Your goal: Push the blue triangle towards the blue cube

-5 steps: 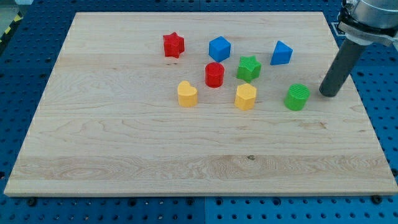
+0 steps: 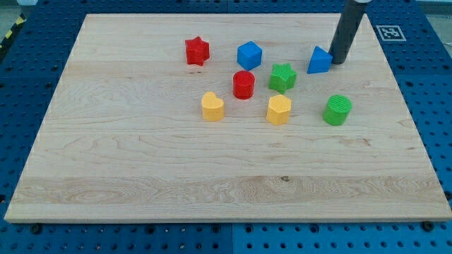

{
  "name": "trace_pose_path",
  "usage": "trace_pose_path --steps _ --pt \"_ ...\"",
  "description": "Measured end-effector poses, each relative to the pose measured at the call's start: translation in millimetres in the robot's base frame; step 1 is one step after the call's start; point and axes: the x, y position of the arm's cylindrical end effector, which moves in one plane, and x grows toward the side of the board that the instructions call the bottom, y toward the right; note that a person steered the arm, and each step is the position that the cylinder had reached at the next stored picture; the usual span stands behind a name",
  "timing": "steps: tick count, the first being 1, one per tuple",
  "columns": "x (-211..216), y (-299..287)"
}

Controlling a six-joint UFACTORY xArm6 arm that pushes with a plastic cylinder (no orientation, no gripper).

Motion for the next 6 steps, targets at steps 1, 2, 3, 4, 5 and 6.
trace_pose_path --steps 1,2,3,4,5,6 --pt "10.4 1.8" --pt "26.7 4.3" --pt "19.1 -17.3" --pt "7.7 -55.2" --pt "8.3 -62.0" --pt "20.1 -44.6"
